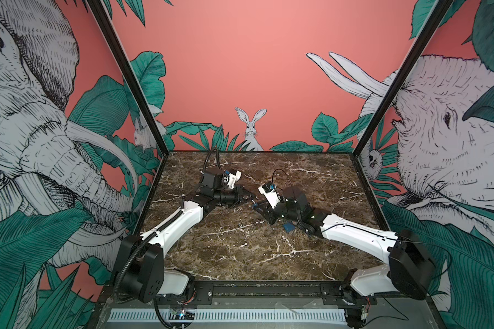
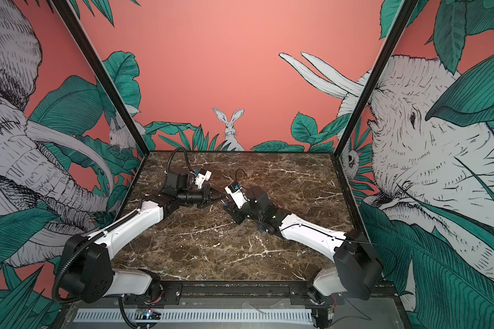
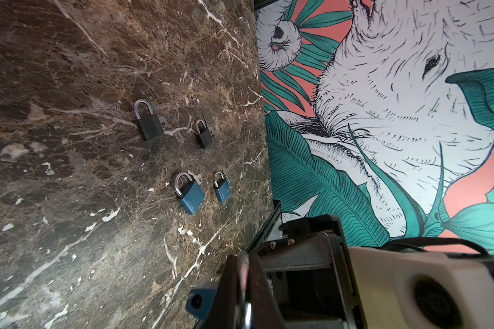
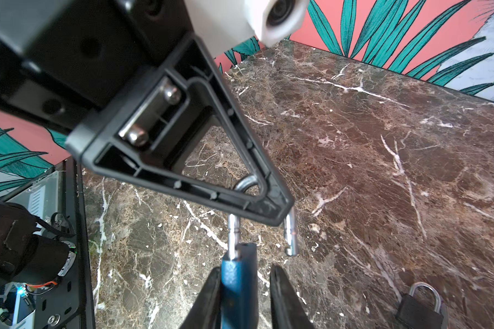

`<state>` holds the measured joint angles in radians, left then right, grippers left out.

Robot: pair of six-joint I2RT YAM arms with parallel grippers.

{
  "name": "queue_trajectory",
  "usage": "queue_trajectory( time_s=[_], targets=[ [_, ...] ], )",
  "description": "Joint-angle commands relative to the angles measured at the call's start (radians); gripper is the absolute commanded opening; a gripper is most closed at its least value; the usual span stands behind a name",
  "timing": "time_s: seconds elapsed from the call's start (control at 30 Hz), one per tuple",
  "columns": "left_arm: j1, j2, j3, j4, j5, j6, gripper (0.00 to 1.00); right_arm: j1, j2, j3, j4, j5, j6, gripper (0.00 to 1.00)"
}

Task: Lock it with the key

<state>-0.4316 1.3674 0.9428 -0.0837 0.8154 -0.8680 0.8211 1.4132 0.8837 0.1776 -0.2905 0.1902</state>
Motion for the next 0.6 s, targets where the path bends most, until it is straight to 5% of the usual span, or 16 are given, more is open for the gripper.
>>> queue_trajectory(
  time_s=[0.0,0.33,0.47,0.57],
  targets=[
    [-0.007,-0.044,0.036,0.031,0.031,-0.022,0.0,-0.007,0.015,0.032,0.043,-0.021,0.003,0.28],
    [-0.007,-0.048,0.033,0.036,0.032,-0.03,0.0,-0.01,0.022,0.039,0.051,-0.011,0.005,0.17],
    [-0.007,-0.049,0.03,0.033,0.03,-0.03,0.0,-0.013,0.022,0.044,0.046,-0.003,0.005,0.02],
    [-0.006,-0.049,0.028,0.03,0.022,-0.026,0.0,-0.017,0.017,0.05,0.027,0.005,0.008,0.0]
  ],
)
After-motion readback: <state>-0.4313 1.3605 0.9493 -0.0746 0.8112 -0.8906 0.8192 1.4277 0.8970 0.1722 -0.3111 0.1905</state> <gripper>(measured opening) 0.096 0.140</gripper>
